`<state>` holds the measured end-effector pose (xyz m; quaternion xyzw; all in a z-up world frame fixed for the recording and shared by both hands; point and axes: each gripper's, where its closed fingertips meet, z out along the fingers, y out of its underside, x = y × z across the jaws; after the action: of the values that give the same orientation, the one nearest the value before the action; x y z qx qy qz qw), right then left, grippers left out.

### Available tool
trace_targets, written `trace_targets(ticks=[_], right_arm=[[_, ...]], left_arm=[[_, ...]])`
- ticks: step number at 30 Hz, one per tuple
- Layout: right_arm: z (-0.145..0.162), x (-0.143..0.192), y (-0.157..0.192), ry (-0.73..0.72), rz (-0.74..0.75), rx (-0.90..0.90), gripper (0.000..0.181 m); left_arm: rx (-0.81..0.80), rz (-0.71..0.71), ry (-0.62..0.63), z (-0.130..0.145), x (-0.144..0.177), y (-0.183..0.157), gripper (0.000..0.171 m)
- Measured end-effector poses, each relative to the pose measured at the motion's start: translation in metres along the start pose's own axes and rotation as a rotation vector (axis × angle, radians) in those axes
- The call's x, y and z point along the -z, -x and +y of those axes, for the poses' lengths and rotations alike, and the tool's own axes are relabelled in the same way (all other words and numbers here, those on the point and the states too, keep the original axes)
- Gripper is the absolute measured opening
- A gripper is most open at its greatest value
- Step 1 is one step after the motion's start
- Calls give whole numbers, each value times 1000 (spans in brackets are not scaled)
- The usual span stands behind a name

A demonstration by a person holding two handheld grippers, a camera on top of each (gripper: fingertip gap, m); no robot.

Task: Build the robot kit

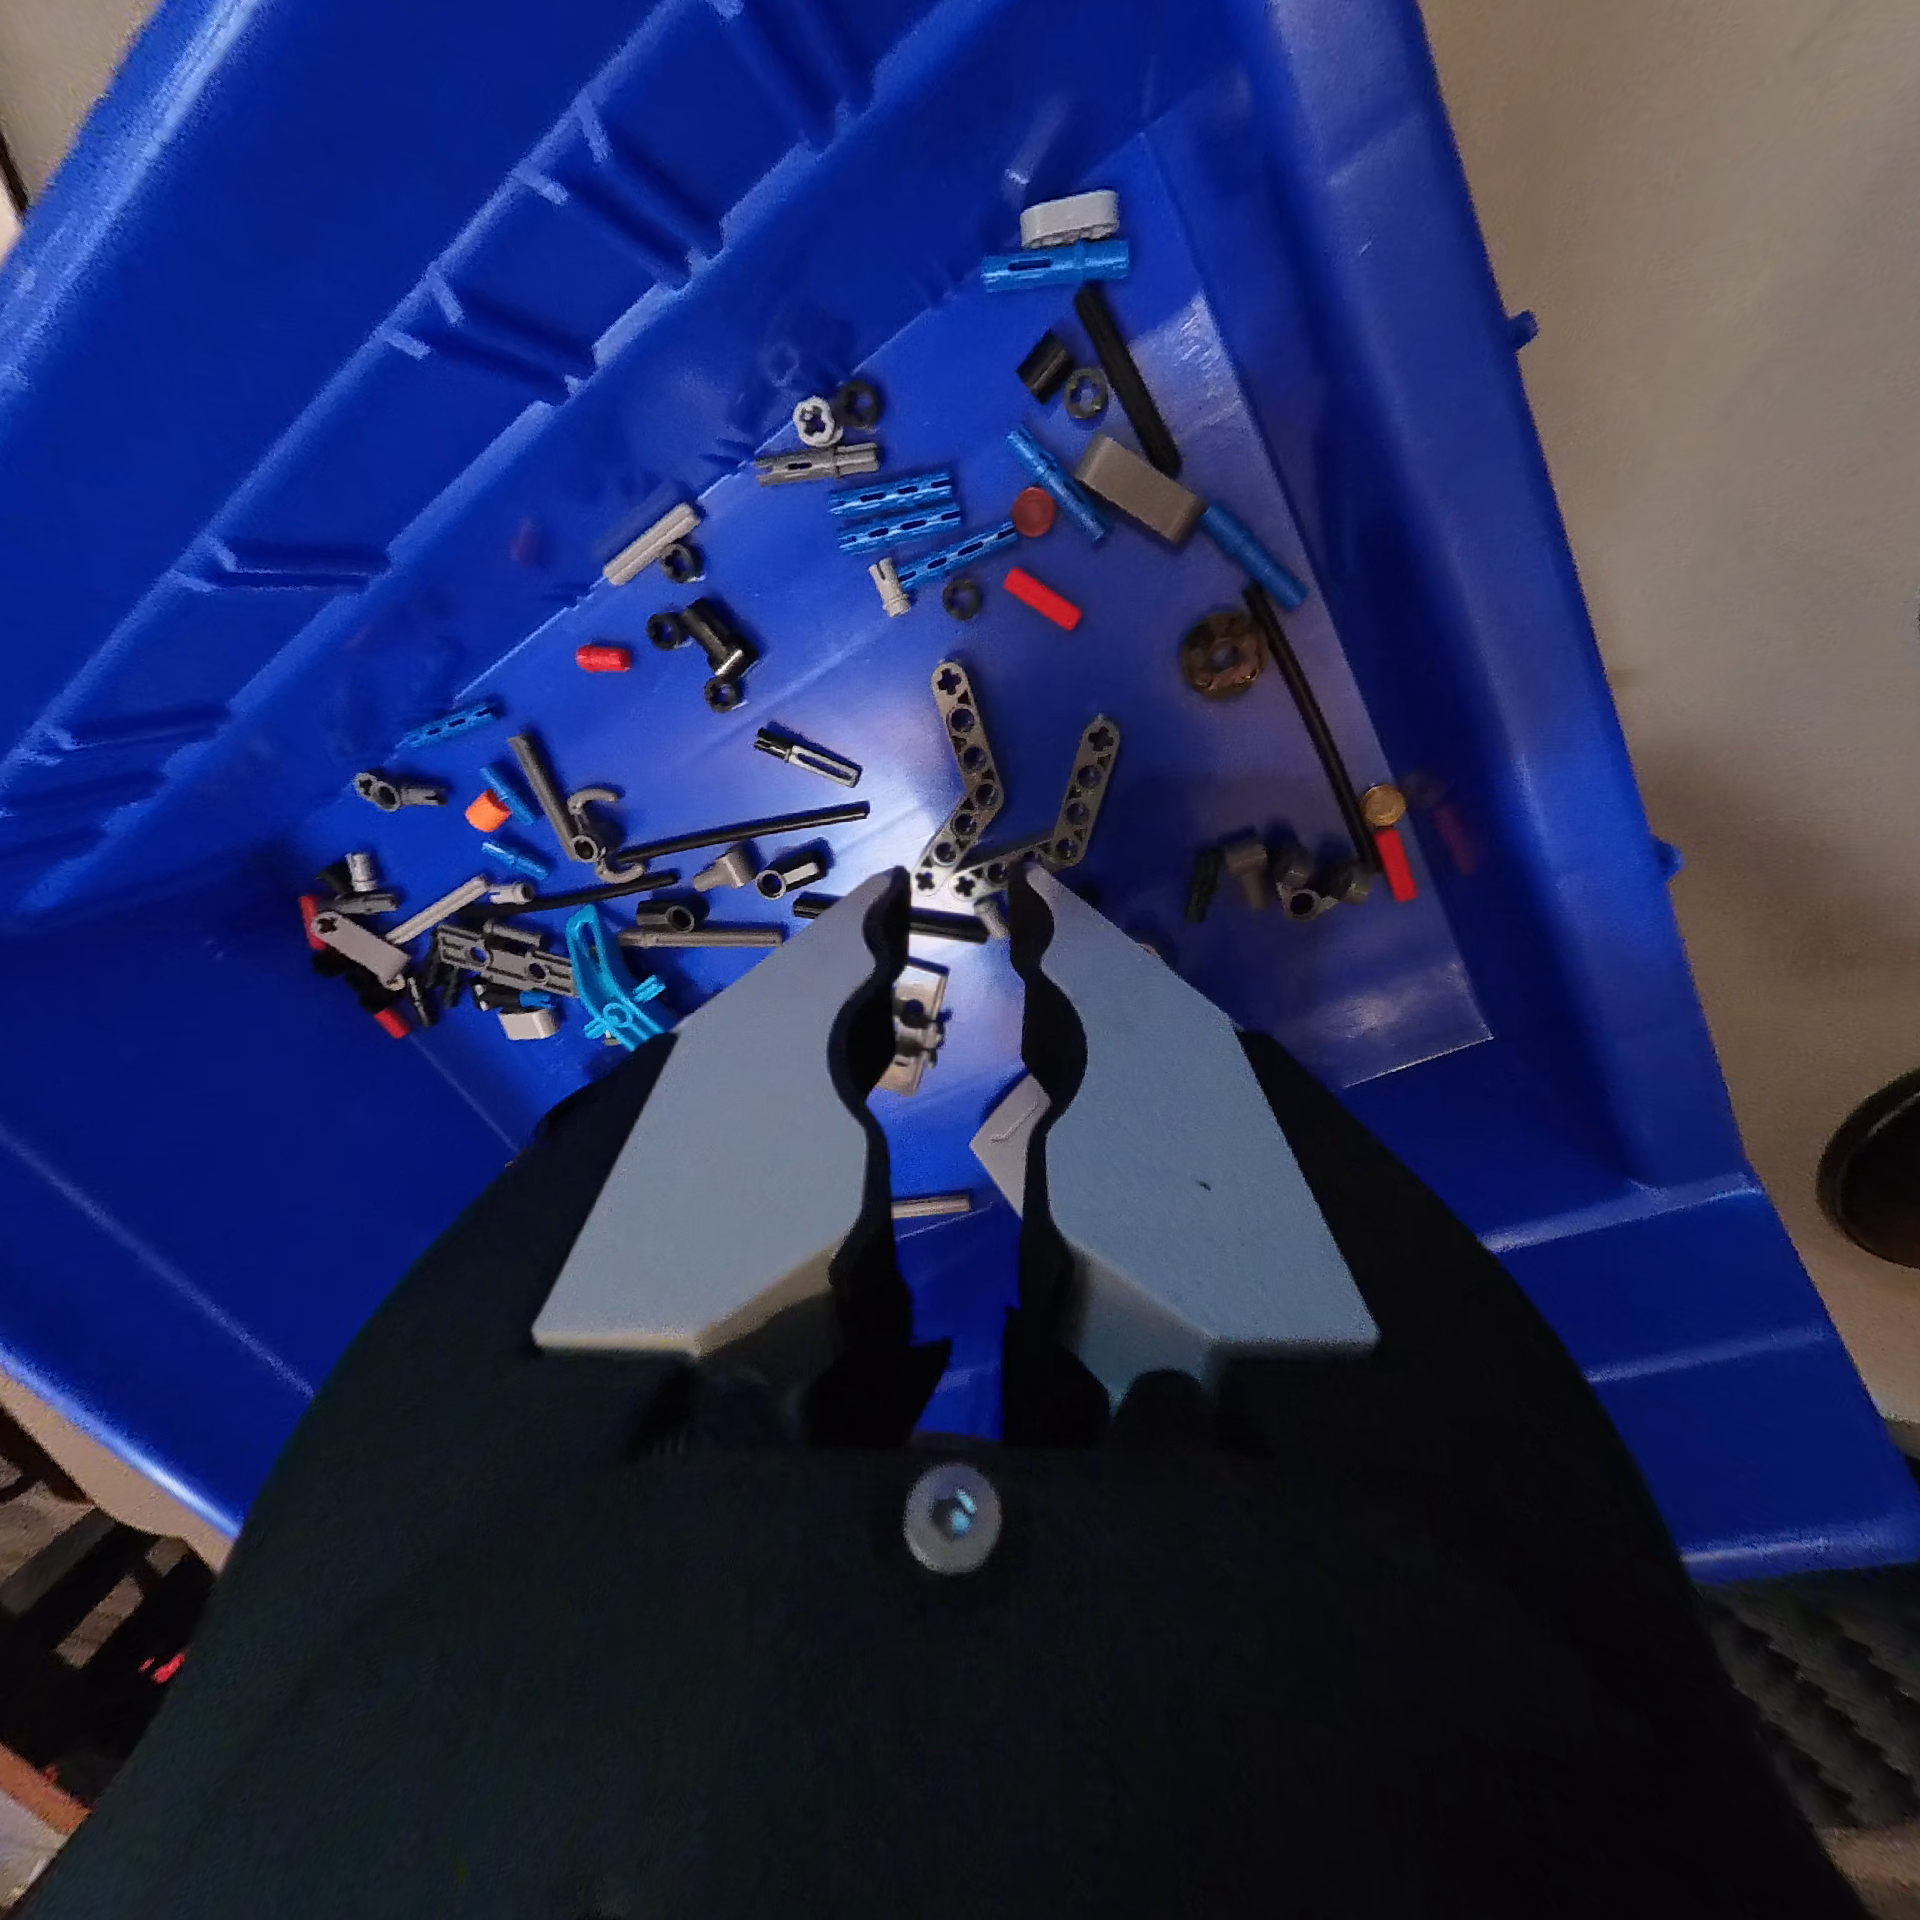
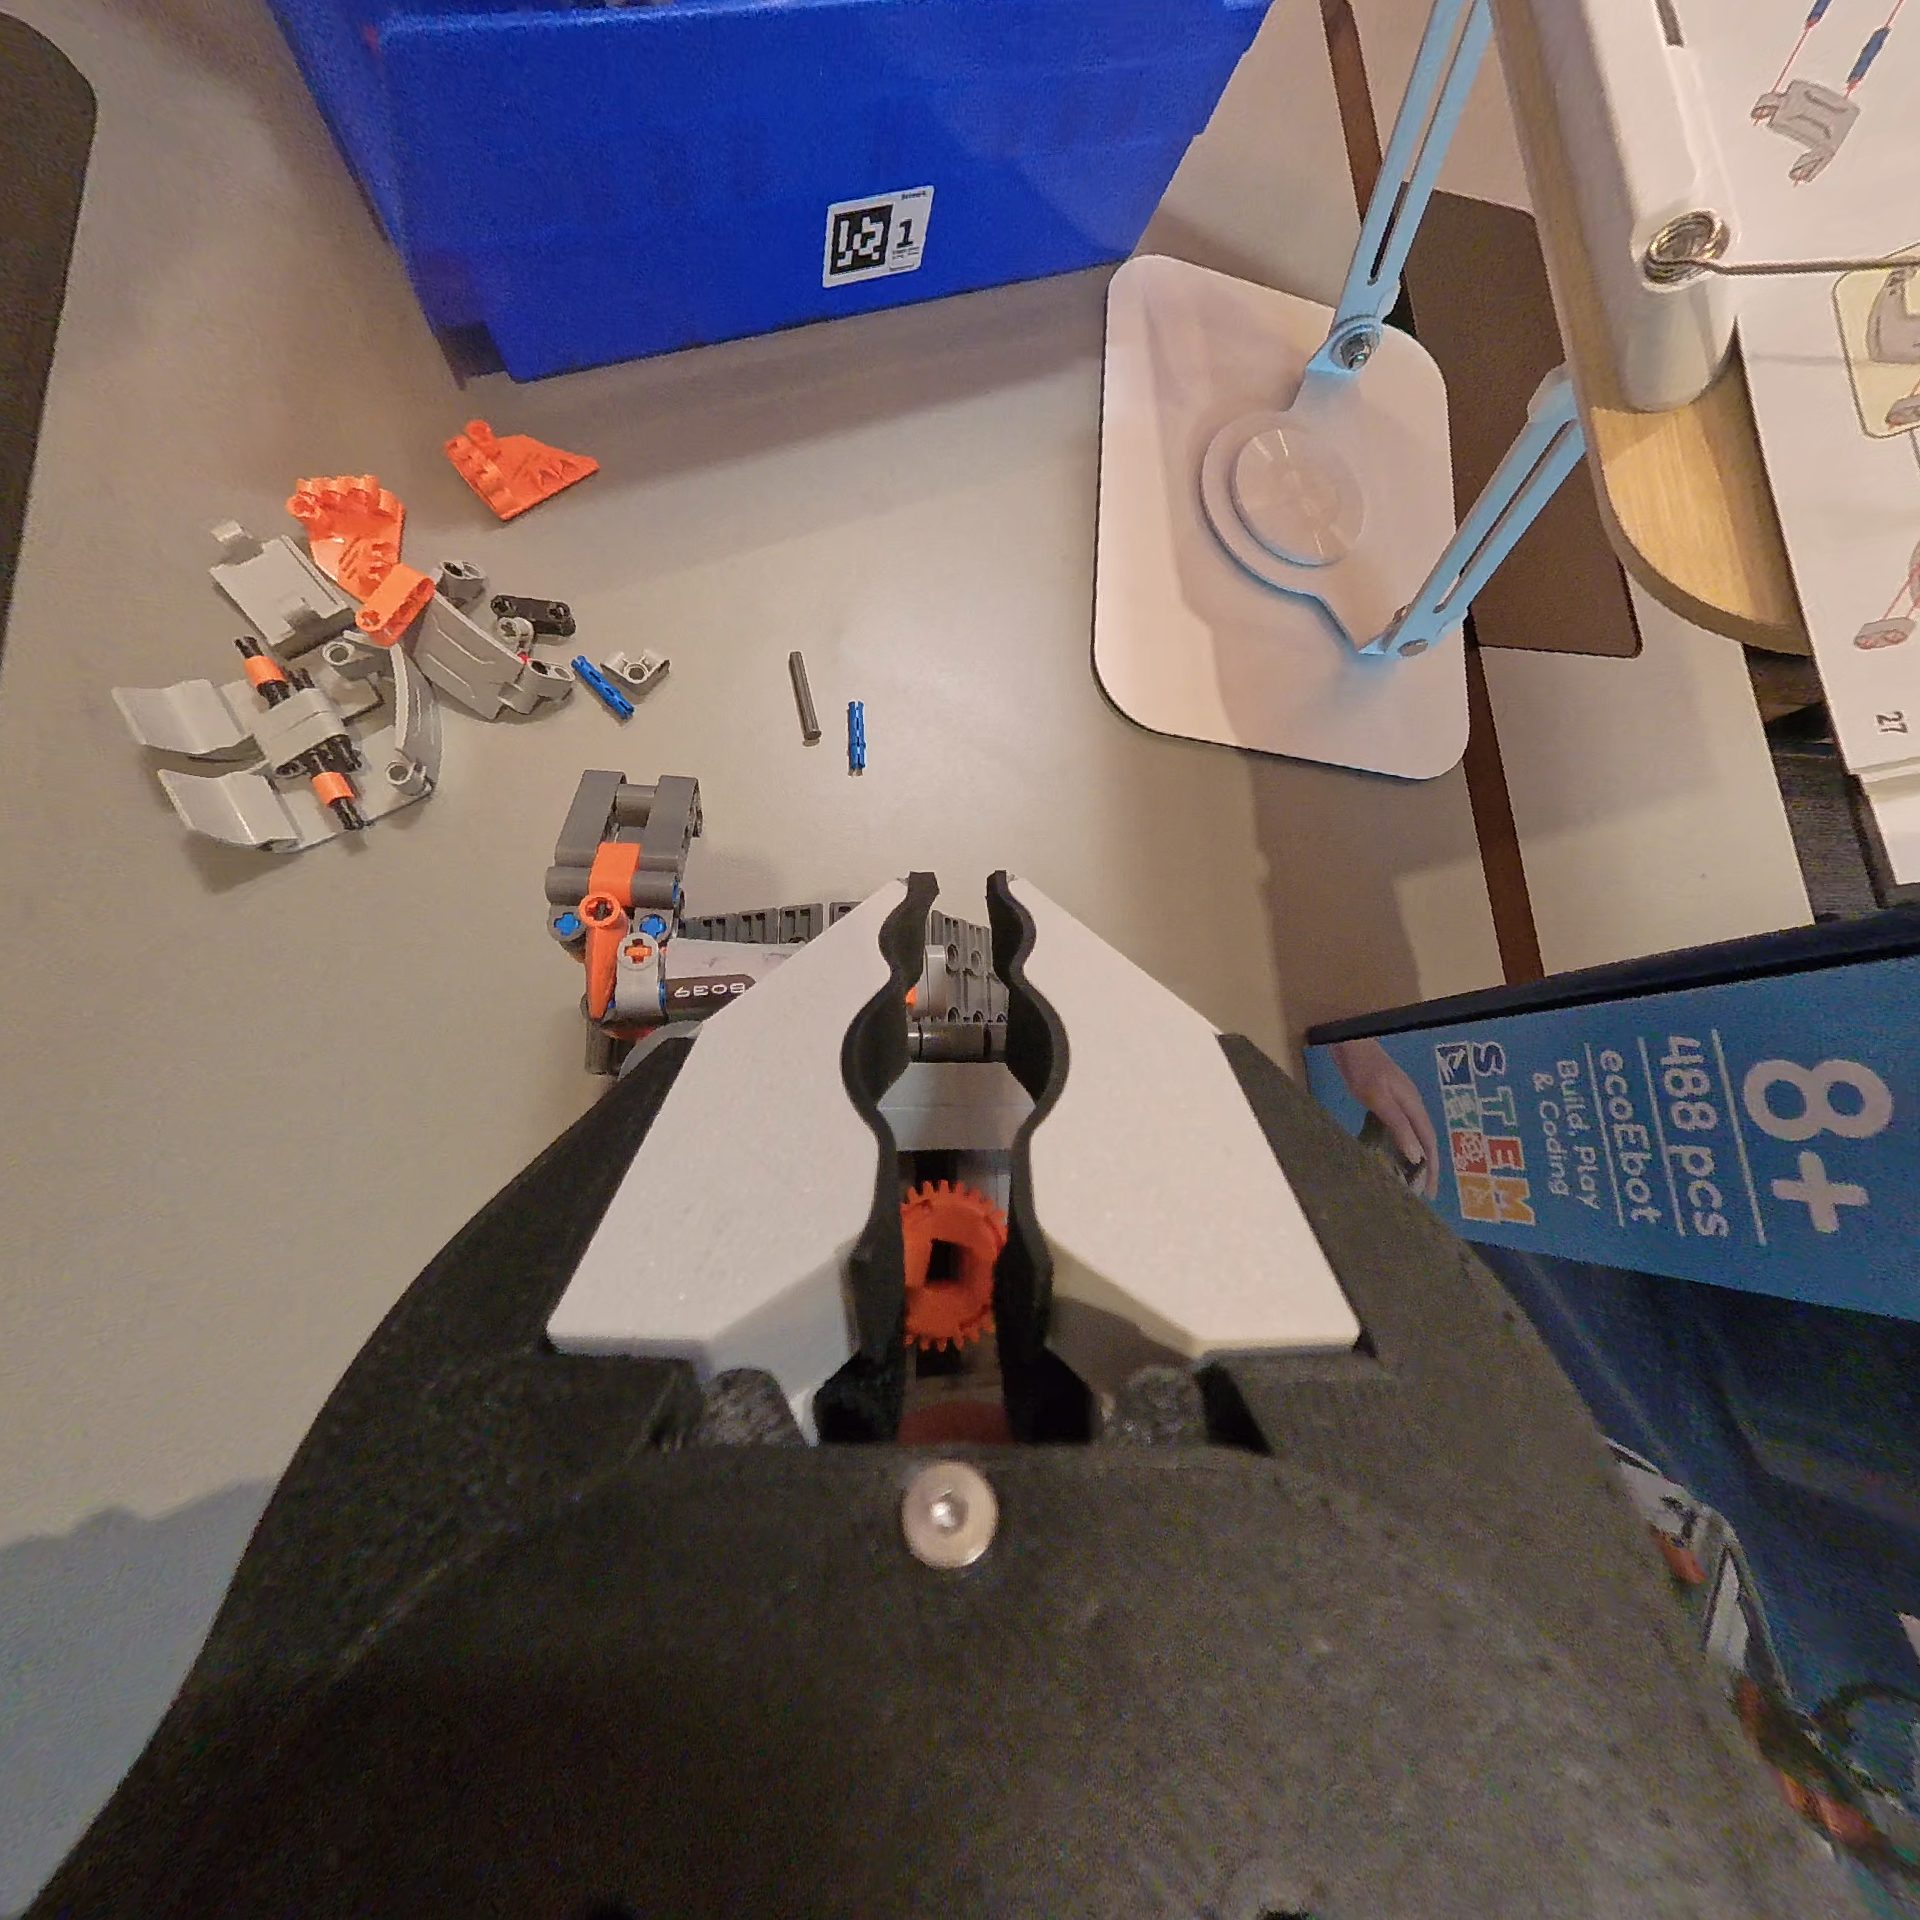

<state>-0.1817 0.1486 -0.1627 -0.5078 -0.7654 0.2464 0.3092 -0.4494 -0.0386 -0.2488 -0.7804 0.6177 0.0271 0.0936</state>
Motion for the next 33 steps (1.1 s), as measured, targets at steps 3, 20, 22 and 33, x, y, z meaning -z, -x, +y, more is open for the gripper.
trace_targets(ticks=[3,20,22,33], right_arm=[[-1,2,0,-3,4,2,10],[-34,37,4,-76,83,86,12],[-39,43,5,-78,106,105,12],[-70,82,22,-116,211,221,17]], left_arm=[[7,-54,-6,-1,8,10,26],[39,-586,-393,-145,125,84,50],[31,-635,-407,-166,136,91,49],[133,-666,-666,-273,159,65,52]])
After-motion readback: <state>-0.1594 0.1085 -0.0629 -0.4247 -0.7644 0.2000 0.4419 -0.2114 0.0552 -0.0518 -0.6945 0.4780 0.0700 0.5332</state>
